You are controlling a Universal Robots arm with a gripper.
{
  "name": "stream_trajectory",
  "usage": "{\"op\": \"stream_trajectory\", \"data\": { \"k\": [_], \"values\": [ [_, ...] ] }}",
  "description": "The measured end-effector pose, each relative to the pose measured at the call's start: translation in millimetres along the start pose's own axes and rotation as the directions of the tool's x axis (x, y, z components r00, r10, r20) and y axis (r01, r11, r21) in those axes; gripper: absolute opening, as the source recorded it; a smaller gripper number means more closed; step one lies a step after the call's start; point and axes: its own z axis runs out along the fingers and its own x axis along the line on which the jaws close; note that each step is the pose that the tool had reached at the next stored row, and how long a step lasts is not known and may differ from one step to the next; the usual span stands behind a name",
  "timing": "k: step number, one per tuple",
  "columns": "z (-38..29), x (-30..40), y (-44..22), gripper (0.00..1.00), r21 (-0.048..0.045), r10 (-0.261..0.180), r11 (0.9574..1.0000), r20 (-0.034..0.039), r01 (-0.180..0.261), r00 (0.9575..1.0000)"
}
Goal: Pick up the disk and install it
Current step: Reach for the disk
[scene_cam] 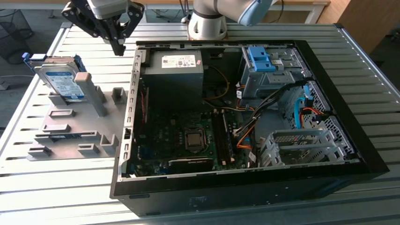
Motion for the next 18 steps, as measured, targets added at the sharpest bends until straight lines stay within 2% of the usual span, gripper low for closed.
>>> {"op": "stream_trajectory", "data": {
  "k": [18],
  "values": [
    [0.3, 5.8, -0.5, 0.11, 0.0, 0.0, 1.0, 0.0, 0.0, 1.0]
  ]
}}
